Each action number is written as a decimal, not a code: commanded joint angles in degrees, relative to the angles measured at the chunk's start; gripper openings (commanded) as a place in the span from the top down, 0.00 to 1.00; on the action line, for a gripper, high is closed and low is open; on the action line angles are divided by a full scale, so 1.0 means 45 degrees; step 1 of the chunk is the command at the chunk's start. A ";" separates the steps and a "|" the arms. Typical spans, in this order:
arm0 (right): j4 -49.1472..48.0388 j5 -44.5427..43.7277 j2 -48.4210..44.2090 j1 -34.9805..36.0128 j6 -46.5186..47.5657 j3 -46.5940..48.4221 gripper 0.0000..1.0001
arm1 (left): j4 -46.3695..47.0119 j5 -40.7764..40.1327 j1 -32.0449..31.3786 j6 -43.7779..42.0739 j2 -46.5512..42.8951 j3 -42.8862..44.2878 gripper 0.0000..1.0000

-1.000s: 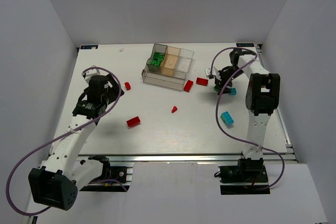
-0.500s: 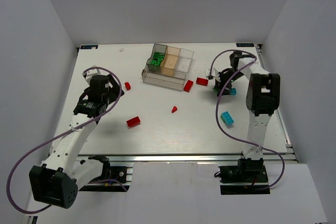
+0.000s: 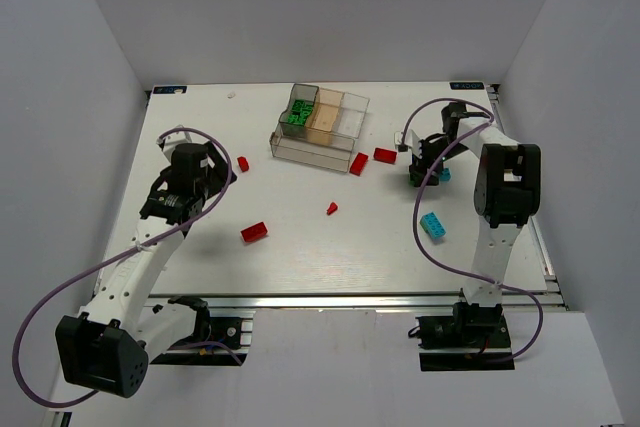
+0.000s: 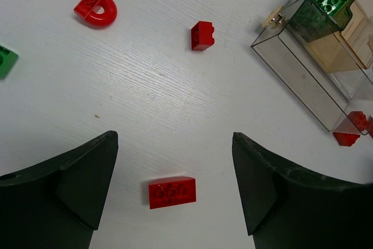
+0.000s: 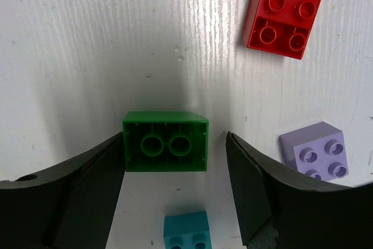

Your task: Sort the legos into containers by color

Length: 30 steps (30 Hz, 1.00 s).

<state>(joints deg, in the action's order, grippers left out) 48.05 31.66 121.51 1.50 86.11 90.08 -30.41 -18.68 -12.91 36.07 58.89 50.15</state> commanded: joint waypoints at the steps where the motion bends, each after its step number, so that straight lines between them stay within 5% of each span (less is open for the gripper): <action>1: -0.0327 0.0424 -0.0441 -0.0079 -0.0306 -0.0019 0.28 | -0.0175 -0.0205 -0.0003 0.0089 -0.0274 -0.0129 0.11; 7: 0.0120 0.0776 -0.0188 0.0019 -0.0248 0.0331 0.38 | -0.0389 -0.0322 -0.0003 0.0186 -0.0509 -0.0266 0.11; 9: 0.0395 0.1010 -0.0167 0.0000 -0.0248 0.0586 0.47 | -0.0487 -0.0361 -0.0003 0.0186 -0.0606 -0.0285 0.11; 12: 0.0708 0.1810 -0.0361 -0.0001 -0.0656 0.1112 0.75 | -0.0566 -0.0400 -0.0003 0.0187 -0.0685 -0.0383 0.11; 17: 0.0281 0.3860 -0.1200 0.0350 -0.3034 0.2459 0.87 | -0.0722 -0.0439 -0.0003 0.0167 -0.0568 -0.0383 0.11; 24: -0.6530 0.4276 -0.1594 0.2222 -1.1698 0.3456 0.92 | -0.0994 -0.0459 -0.0003 -0.0009 -0.0022 0.0123 0.10; 30: -1.1668 0.1936 0.1001 0.4372 -1.5829 0.5604 0.88 | -0.1268 -0.0264 -0.0003 -0.0029 0.0253 0.0437 0.10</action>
<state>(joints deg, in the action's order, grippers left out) 11.81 45.54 120.40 17.65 30.57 111.70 -34.85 -19.53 -12.93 36.27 60.47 49.60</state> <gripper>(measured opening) 0.566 0.891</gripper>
